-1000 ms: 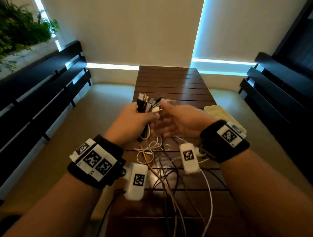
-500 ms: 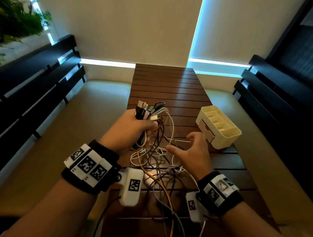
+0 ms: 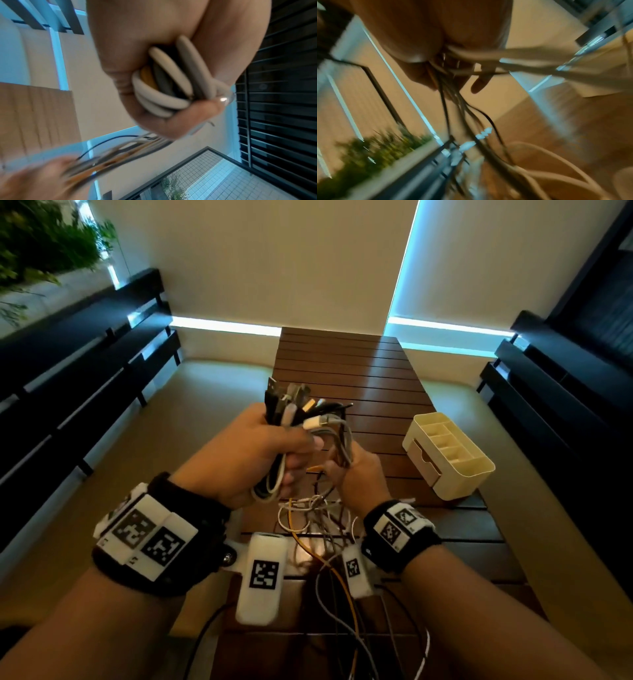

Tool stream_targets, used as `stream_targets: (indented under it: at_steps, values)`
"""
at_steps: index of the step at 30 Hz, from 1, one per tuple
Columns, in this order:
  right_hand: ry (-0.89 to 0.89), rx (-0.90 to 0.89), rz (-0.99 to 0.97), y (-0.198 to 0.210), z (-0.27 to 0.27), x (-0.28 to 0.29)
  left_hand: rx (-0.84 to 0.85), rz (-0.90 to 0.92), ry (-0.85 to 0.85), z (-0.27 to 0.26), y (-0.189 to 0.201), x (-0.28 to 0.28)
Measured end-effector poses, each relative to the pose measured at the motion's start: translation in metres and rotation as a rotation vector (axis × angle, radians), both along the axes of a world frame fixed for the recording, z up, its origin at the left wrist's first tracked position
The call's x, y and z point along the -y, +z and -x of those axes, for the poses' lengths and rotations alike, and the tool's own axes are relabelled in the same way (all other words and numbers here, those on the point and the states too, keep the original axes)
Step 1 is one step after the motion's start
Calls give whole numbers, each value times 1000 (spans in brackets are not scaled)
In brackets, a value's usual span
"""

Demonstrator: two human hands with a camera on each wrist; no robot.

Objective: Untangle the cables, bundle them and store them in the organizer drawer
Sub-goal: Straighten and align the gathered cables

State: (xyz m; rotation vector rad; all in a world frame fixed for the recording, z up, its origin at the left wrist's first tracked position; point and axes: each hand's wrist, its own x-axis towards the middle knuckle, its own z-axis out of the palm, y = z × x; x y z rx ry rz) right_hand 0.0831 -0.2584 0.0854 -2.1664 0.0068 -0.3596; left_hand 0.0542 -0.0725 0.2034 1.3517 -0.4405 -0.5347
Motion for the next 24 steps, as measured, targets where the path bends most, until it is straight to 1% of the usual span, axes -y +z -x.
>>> stream_targets:
  at_steps: [2, 4, 5, 7, 8, 9, 10, 11, 12, 13, 14, 15, 16, 17, 20, 22, 24]
  values:
    - [-57, -174, 100, -27, 0, 10, 3, 46, 34, 0, 2, -4]
    - [-69, -366, 310, -49, 0, 20, -28, 102, 91, -2, 1, -9]
    - [-77, -491, 381, -56, 1, 25, -44, 122, 122, -4, 0, -10]
    - [-108, -699, 383, -60, -4, 33, -65, 133, 170, -5, -4, -10]
    - [-103, -749, 360, -55, -6, 34, -68, 126, 185, -4, -5, -10]
    - [-74, -760, 348, -48, -12, 36, -70, 127, 192, -4, -7, -9]
    - [-56, -745, 309, -40, -19, 39, -76, 130, 205, -3, -8, -7]
    - [-63, -717, 216, -28, -27, 43, -88, 129, 215, -3, -10, -7]
    - [-84, -695, 53, -14, -35, 48, -96, 126, 227, -4, -11, -7]
    - [-110, -665, -165, 0, -43, 51, -97, 123, 244, -3, -12, -7]
    - [-141, -603, -349, 13, -52, 54, -93, 120, 256, -1, -11, -7]
    - [-158, -501, -441, 29, -61, 55, -92, 118, 262, -1, -12, -7]
    - [-155, -386, -491, 49, -64, 53, -95, 121, 266, 0, -12, -7]
    - [-119, -286, -582, 72, -69, 52, -96, 126, 272, 0, -12, -6]
    - [38, 34, -996, 147, -88, 45, -99, 145, 282, 0, -10, -6]
    - [144, 184, -1157, 180, -101, 40, -78, 159, 289, 0, -6, -6]
    - [178, 276, -1232, 201, -108, 41, -43, 160, 314, 0, 1, -6]
